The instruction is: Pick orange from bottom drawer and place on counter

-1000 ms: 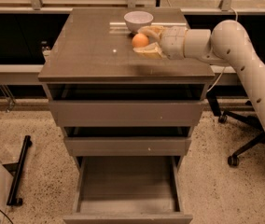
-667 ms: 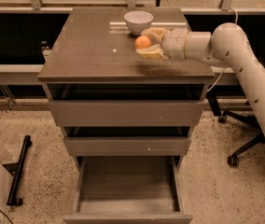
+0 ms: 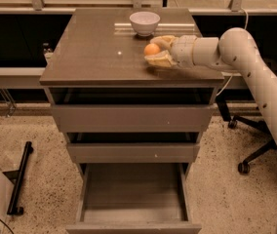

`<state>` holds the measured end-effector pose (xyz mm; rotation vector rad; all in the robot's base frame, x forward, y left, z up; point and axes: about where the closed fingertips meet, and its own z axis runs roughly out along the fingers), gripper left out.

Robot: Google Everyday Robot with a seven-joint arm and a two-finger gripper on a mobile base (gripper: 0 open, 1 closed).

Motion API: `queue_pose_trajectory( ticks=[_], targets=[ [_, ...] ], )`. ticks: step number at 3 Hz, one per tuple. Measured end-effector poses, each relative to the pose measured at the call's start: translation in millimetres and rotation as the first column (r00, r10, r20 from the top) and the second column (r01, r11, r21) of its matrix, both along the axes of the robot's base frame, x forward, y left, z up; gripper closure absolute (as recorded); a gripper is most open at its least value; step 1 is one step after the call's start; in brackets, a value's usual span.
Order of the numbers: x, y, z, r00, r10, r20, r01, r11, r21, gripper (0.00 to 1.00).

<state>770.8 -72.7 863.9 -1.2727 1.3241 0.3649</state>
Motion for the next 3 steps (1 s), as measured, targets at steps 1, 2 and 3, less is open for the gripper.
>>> queue_pose_trajectory(
  ticks=[1,2,3],
  targets=[
    [0.2,2.9,-1.5,1.0000,0.003,-0.006,-0.003,1.000,0.002,0.39],
    [0.2,7.4,-2.9,0.9999,0.009,-0.009,-0.009,1.000,0.003,0.08],
    [0.2,9.4,-3.5,0.9999,0.012,-0.010,-0.012,1.000,0.003,0.00]
  ],
)
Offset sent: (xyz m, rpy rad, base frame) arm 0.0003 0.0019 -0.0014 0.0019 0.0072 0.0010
